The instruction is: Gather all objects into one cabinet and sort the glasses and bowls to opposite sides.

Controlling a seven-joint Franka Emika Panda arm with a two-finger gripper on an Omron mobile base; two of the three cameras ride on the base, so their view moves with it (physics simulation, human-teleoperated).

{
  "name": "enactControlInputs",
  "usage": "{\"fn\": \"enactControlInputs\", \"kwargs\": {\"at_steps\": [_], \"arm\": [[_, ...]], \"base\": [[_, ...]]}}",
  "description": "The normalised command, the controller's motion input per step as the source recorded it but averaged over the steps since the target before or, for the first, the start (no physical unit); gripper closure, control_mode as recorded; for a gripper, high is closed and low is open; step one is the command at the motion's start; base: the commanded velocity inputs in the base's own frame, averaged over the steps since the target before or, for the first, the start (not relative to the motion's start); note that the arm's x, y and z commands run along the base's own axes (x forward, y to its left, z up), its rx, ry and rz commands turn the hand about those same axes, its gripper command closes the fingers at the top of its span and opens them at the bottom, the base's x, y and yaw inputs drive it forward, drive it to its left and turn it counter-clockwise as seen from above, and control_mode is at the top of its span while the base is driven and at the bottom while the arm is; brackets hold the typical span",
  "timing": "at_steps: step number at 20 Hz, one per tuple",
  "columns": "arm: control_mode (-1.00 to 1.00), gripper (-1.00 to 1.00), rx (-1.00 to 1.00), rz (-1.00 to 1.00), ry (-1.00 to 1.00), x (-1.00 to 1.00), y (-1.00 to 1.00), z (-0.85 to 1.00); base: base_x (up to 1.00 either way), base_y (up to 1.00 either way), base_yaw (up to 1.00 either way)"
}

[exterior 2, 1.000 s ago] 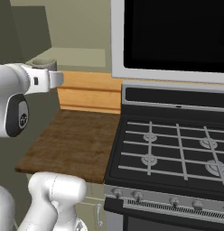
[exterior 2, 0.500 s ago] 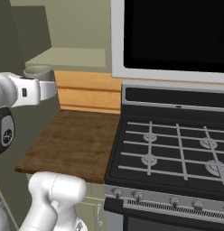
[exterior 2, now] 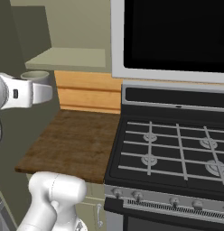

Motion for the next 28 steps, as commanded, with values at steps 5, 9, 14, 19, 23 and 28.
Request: {"fn": "enactControlInputs", "kwargs": {"at_steps": [5, 9, 14, 19, 23, 28], "arm": [[-1.00, 1.00, 0.00, 0.00, 0.00, -0.02, -0.11, 0.00], [-1.00, 1.00, 0.00, 0.00, 0.00, -0.13, -0.02, 0.00], [1.00, 1.00, 0.00, 0.00, 0.00, -0.12, 0.00, 0.00], [1.00, 1.00, 0.00, 0.00, 0.00, 0.00, 0.00, 0.00], [1.00, 1.00, 0.00, 0.00, 0.00, 0.00, 0.00, 0.00], [1.00, 1.00, 0.00, 0.00, 0.00, 0.00, 0.00, 0.00]], "base": [[0.00, 0.00, 0.00], [0.00, 0.00, 0.00], [-0.14, 0.00, 0.00], [-0.89, -0.29, -0.08], [-0.94, -0.51, -0.33], [-0.59, -0.42, -0.66]]}}
